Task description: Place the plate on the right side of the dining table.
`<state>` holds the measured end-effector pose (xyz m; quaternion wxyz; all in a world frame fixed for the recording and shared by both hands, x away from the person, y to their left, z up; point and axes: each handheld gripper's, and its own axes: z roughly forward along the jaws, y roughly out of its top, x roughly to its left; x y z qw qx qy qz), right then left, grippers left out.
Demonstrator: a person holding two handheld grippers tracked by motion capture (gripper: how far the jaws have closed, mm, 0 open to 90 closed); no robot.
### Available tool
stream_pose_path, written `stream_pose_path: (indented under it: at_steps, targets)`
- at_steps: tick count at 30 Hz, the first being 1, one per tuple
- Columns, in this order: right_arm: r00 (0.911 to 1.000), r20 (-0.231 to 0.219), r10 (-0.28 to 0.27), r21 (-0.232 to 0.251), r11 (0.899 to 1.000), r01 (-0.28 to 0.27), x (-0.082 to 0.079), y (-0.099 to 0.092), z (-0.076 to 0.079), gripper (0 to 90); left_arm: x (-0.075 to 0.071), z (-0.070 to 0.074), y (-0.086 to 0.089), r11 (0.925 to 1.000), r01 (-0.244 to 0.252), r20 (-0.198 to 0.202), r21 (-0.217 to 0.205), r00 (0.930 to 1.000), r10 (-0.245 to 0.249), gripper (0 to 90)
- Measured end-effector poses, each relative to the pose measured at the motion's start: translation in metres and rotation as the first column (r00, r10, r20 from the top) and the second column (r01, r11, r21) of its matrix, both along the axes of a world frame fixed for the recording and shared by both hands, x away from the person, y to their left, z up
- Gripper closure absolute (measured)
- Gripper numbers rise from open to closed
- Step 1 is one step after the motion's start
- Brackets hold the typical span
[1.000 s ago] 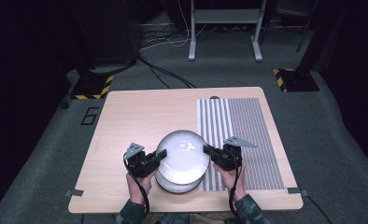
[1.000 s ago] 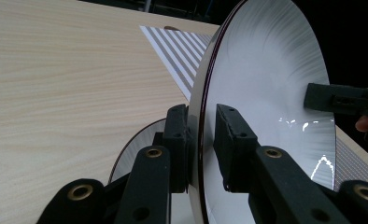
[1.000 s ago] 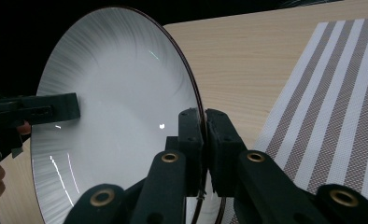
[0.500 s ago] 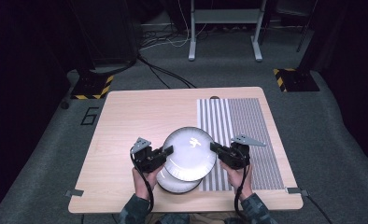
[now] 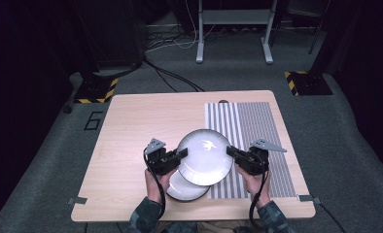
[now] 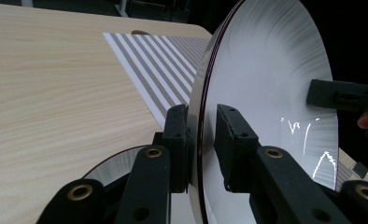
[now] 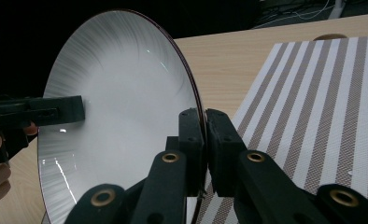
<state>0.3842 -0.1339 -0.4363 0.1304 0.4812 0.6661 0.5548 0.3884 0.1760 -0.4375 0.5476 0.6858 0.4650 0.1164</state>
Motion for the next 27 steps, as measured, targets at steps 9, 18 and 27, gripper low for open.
stream_pose_path:
  at_steps: [9,18,27]
  targets:
    - [0.9996,0.003,-0.029,-0.001,1.000,0.029,-0.001,-0.013,0.002,85.4,0.006,0.003,-0.014,0.9998,0.021,0.008,0.006,0.9997,-0.021,74.5]
    - [0.9988,0.006,-0.049,0.001,0.999,0.049,0.000,-0.022,0.005,85.4,0.013,0.007,-0.023,0.9992,0.039,0.012,0.001,0.9992,-0.039,74.6]
    - [0.9978,-0.001,-0.066,0.003,0.998,0.066,0.002,-0.030,0.008,85.4,0.019,0.011,-0.031,0.9986,0.052,0.018,0.000,0.9985,-0.052,75.0]
